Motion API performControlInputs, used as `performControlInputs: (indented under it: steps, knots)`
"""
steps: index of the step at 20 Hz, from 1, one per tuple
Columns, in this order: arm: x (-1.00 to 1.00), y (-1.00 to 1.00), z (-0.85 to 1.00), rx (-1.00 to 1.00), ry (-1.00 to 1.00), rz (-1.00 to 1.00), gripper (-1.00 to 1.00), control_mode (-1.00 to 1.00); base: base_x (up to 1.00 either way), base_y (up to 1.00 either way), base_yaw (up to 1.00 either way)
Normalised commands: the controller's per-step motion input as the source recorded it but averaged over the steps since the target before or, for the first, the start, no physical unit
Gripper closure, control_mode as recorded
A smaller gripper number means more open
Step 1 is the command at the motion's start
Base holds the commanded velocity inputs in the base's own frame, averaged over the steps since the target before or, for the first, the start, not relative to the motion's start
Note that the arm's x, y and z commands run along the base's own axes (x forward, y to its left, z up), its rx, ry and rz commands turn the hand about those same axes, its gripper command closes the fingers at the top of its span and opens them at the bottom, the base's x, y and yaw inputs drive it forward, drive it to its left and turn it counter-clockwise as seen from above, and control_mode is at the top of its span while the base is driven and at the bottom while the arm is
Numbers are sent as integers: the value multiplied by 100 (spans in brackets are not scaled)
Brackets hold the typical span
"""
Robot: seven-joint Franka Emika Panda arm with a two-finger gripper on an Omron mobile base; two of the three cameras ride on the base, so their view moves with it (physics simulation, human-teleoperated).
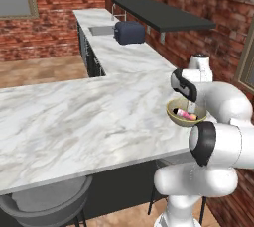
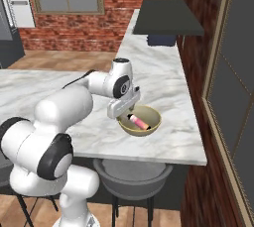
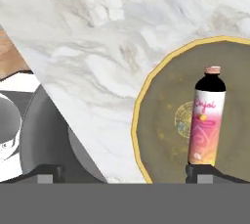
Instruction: Open the fridge, grab two sodas, and place both sodas inside the bowl with ice on the dining counter.
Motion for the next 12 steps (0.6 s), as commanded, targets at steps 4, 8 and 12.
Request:
performControlInputs:
  steps: [4, 8, 12]
  knots:
    - [-100, 58, 23, 17, -2, -19, -100, -100, 0, 0, 0]
    - [-100, 53, 20, 18, 0, -21, -100, -100, 0, 0, 0]
    - [-100, 68, 15, 13, 0, -23, -100, -100, 0, 0, 0]
